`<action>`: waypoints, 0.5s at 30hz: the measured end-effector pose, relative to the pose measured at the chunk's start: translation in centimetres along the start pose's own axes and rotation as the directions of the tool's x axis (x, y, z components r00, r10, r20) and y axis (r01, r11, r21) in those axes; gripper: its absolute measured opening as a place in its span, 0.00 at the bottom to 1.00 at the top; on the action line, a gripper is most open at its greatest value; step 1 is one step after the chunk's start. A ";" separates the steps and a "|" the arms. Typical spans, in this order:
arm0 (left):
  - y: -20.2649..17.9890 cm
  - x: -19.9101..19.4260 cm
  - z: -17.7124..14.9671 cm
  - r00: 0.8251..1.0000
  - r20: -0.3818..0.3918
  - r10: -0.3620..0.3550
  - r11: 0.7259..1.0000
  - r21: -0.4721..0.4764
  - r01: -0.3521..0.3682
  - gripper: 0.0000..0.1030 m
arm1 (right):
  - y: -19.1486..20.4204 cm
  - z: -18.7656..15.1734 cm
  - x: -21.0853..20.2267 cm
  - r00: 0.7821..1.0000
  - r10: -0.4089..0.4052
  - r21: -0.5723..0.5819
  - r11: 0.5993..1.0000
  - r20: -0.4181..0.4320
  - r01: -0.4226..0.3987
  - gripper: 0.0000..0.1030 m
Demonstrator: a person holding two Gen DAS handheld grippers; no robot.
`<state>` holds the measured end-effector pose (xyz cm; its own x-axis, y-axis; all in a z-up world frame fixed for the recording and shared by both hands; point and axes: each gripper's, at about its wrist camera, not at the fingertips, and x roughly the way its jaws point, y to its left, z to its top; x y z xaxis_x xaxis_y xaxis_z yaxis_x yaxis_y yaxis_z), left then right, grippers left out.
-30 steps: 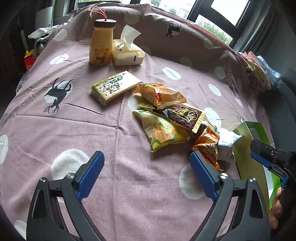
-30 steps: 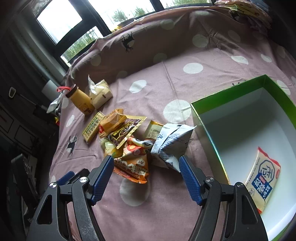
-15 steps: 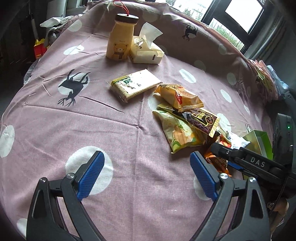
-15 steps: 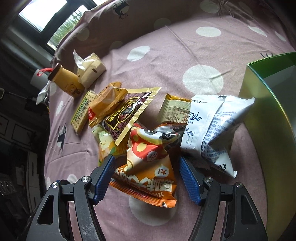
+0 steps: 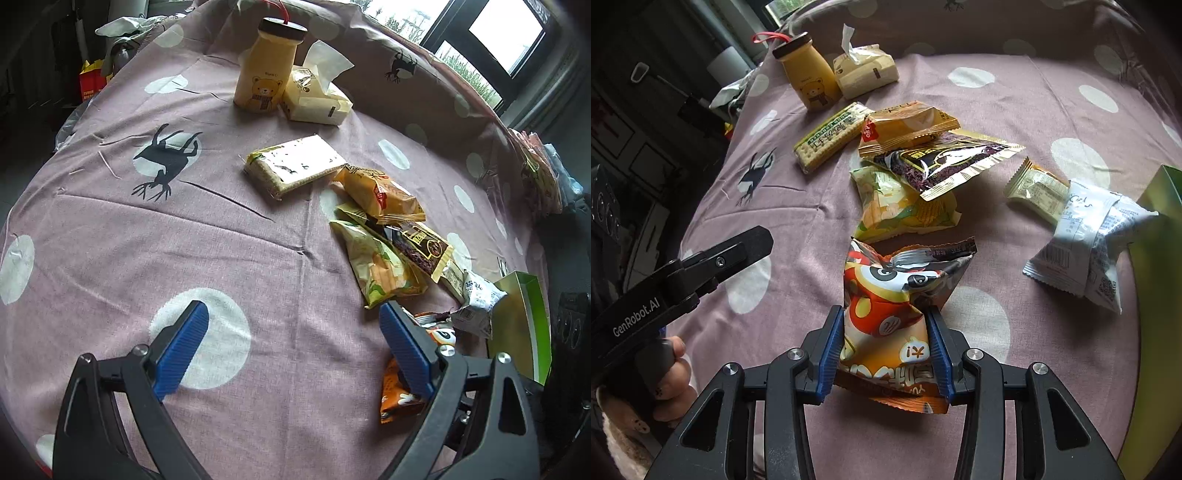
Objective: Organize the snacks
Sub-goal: 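Move the right gripper back to the snack pile, then grasp the orange cartoon-print snack bag with the right gripper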
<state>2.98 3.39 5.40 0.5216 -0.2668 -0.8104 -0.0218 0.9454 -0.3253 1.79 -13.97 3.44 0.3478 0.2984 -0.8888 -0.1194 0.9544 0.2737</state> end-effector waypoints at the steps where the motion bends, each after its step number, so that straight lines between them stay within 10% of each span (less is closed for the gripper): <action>1: 0.0 0.1 0.0 1.000 -0.005 -0.003 1.000 0.000 0.003 0.91 | 0.1 0.0 0.0 1.000 -0.006 -0.003 1.000 0.002 0.006 0.44; 15: -1.3 0.5 -0.5 0.992 -0.060 -0.110 0.994 0.012 0.111 0.90 | -1.6 0.0 -3.5 0.992 -0.050 0.020 0.999 0.112 0.048 0.61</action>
<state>2.82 1.97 5.13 0.4688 -0.3795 -0.7976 0.0465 0.9123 -0.4068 0.73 -16.52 6.08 0.4554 0.2494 -0.8547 -0.0837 0.9677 0.2378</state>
